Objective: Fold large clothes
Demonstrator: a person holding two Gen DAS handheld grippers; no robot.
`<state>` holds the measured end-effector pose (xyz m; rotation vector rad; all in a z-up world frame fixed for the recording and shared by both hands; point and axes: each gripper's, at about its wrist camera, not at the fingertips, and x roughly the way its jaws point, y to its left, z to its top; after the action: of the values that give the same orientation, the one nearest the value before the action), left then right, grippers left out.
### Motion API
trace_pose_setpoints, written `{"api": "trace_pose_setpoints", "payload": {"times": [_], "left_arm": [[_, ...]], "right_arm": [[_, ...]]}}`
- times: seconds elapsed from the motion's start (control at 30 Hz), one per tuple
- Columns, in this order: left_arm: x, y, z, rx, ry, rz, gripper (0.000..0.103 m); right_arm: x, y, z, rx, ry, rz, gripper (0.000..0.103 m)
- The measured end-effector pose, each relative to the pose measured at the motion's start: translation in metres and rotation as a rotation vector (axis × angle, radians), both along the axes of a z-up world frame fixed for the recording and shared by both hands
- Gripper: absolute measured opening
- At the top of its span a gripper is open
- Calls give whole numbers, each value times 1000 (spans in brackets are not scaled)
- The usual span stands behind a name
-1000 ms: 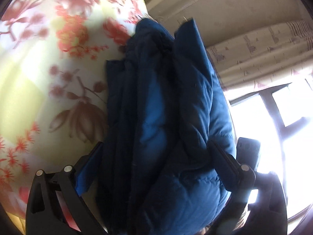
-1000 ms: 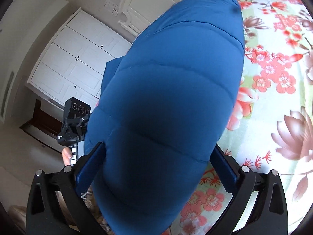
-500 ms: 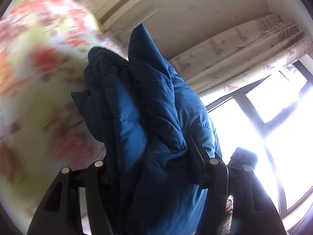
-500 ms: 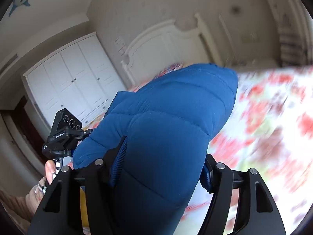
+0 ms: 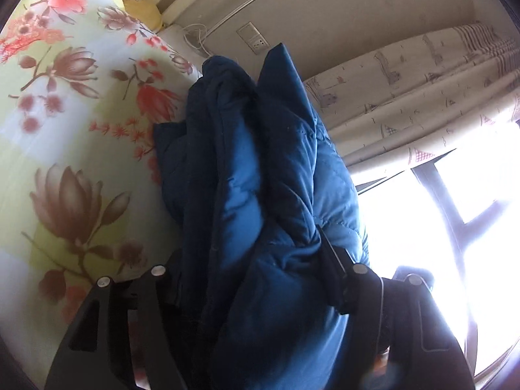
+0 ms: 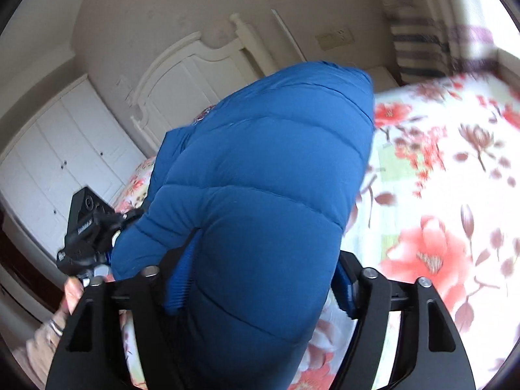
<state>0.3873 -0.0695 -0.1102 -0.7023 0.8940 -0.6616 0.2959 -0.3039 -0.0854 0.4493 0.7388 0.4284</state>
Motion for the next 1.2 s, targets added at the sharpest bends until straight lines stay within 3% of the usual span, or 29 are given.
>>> {"api": "trace_pose_setpoints", "payload": {"times": [0.07,0.17,0.23,0.3,0.37,0.43,0.53,0.6,0.7,0.77,0.97,1.07,1.2], "left_arm": [[-4,1,4,40,-7,0,66],[-12,7,10,83,-17,32,73],[-27,13,19,135,-54,65,80],[-50,22,29,195,-90,104,84],[-69,26,44,297,-140,215,87],[-92,26,66,411,-208,329,94],[-135,18,111,600,-397,410,101],[-170,6,145,768,-580,473,101],[-213,-6,180,899,-722,566,101],[-234,-9,197,869,-749,573,101],[-285,-13,221,775,-764,569,101],[-295,-26,216,820,-795,593,101],[-283,-41,198,869,-744,520,101]], "right_arm": [[-3,-4,9,-48,10,-45,89],[-9,-27,36,-124,-57,-151,90],[-22,-12,54,-175,-156,-166,90],[-23,20,63,-324,-220,-127,90],[-17,54,52,-493,-189,-46,90],[-25,76,45,-640,-192,-56,90],[-48,77,52,-564,-149,41,90],[-73,77,69,-528,-210,64,91],[-122,63,107,-503,-350,-13,92],[-143,46,126,-462,-405,-77,98],[-184,21,179,-397,-529,-257,98],[-187,17,180,-430,-541,-285,98],[-182,16,166,-445,-486,-275,98]]}}
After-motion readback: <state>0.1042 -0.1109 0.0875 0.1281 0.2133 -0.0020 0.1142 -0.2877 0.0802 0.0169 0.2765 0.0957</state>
